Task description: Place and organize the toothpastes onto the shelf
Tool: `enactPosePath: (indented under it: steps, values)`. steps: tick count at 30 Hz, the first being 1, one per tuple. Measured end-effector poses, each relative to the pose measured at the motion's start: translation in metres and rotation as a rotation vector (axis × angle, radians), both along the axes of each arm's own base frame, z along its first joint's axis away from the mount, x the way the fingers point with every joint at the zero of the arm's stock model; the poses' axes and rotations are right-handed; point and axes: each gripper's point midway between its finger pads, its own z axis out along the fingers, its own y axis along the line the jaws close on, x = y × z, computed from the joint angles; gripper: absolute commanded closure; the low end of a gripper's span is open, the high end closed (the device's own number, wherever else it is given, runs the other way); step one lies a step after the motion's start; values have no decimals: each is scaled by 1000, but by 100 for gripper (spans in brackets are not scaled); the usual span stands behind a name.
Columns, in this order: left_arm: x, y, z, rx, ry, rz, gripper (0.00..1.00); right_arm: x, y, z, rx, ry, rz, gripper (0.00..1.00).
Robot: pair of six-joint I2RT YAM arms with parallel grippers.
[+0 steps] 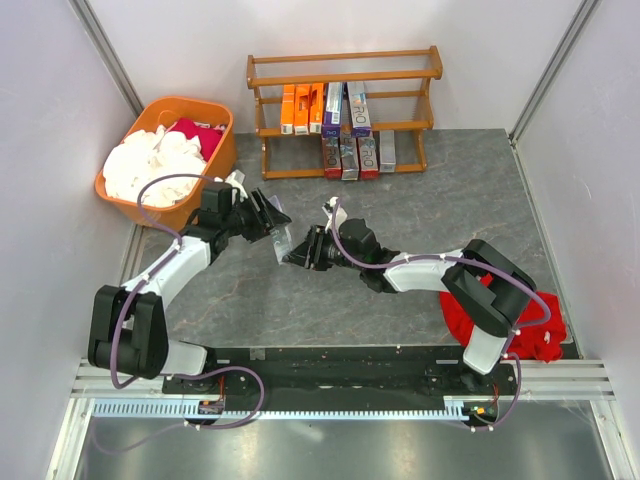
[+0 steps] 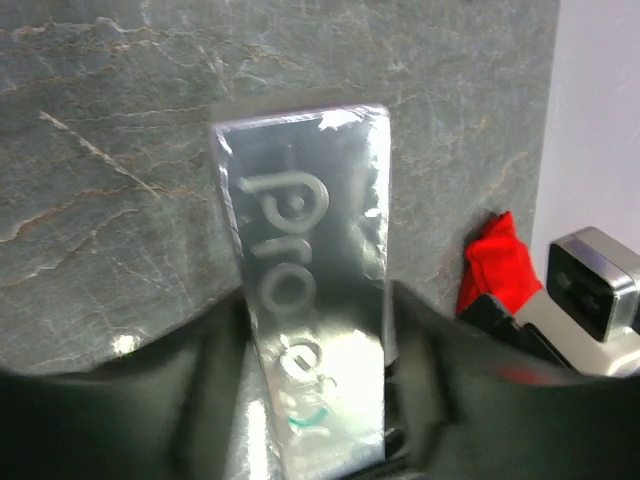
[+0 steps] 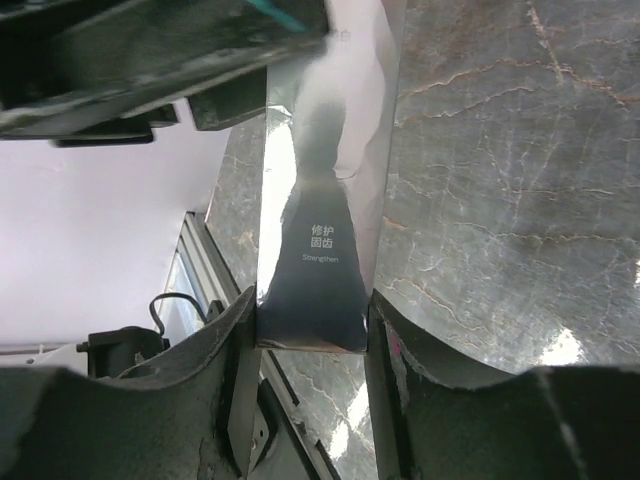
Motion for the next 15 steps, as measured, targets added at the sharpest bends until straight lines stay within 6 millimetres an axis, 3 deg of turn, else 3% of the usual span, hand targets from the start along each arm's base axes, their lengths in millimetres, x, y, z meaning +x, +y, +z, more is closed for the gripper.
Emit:
enactPosePath:
  steps: [1,4,9,15]
  values:
    - [0,0,2,-4,-6,2,13,0,0,0,1,-2,-3,68]
    - [-2,-1,11,-12,-31,-2,6,3,-2,-3,-11,2,-20,71]
    - [-4,1,32,-20,-90,1,4,13,-18,-12,-29,19,-62,73]
    - [-5,3,43,-17,-128,10,3,38,-79,-29,-63,66,-181,73]
